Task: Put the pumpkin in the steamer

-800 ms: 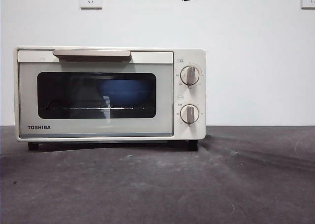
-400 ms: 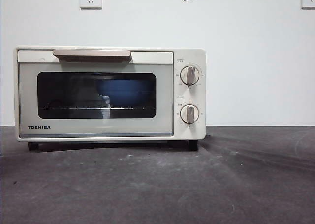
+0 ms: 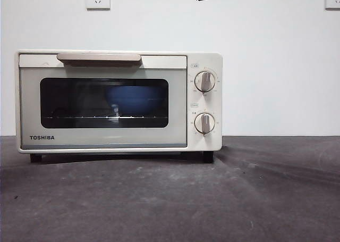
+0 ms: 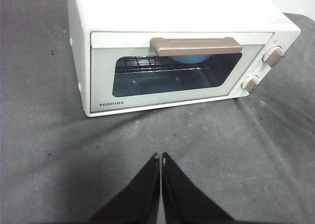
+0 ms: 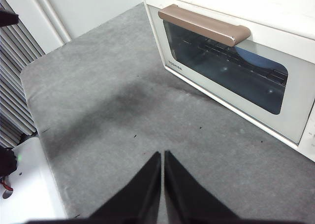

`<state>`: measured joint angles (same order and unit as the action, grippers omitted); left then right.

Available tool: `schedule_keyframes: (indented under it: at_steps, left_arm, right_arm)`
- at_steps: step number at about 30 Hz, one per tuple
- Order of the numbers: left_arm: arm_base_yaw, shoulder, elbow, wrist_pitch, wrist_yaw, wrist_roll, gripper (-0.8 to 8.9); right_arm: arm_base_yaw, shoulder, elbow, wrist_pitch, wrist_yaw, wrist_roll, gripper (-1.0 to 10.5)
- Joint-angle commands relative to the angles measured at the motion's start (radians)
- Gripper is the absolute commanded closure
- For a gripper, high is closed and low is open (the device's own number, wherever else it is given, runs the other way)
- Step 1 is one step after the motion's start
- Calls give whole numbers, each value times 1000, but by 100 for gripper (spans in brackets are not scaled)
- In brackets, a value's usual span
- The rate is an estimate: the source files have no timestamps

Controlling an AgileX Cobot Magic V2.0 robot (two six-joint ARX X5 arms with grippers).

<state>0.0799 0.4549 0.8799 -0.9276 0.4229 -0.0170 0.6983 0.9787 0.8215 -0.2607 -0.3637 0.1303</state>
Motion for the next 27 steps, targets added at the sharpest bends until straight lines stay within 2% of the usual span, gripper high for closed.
schedule_keyframes:
  at_steps: [1, 3, 10, 13, 17, 27]
  left_arm:
    - [-2, -8, 12, 26, -3, 84, 795]
    - [-3, -26, 1, 115, -3, 88, 795]
    - [-18, -128, -199, 742, -33, 110, 795]
    - [-20, -180, -319, 893, -72, 110, 795]
    - [-20, -252, -462, 952, -102, 110, 795]
    - [-33, -389, -718, 943, -121, 109, 795]
  right_arm:
    - [7, 6, 9, 7, 1, -9, 940]
    - [7, 6, 9, 7, 1, -9, 940]
    - [7, 6, 9, 7, 1, -9, 940]
    - [7, 6, 9, 7, 1, -9, 940]
    - [7, 6, 9, 7, 1, -9, 940]
    - [7, 6, 9, 7, 1, -9, 940]
